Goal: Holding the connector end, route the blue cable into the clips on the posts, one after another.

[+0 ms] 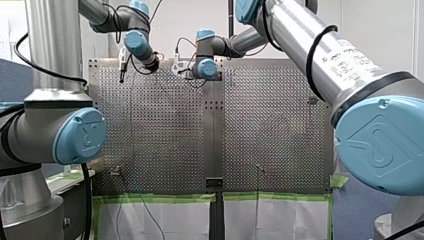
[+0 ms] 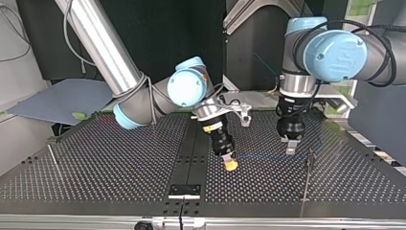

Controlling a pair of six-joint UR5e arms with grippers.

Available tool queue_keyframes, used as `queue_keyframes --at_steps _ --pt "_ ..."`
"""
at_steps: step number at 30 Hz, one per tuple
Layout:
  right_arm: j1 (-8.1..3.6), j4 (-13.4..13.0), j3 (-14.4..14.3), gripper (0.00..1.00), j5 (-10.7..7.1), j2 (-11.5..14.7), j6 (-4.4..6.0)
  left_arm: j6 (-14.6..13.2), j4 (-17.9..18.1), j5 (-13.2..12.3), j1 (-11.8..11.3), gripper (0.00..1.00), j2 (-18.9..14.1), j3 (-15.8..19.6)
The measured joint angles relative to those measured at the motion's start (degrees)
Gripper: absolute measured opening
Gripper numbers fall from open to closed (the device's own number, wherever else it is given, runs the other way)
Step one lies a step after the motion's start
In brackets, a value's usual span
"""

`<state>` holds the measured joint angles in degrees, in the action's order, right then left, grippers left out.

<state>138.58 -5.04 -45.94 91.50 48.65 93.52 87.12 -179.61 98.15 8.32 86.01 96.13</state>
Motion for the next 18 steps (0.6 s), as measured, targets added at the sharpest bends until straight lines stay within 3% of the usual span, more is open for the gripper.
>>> queue_keyframes --at_steps 10,18 --pt "0.34 0.0 0.0 0.0 0.0 0.0 -0.01 1.0 2.1 3.4 0.4 1.0 1.7 -2.9" --pt "0.33 0.1 0.0 0.0 -0.03 0.0 -0.07 0.8 1.5 4.0 0.2 1.0 5.4 -5.7"
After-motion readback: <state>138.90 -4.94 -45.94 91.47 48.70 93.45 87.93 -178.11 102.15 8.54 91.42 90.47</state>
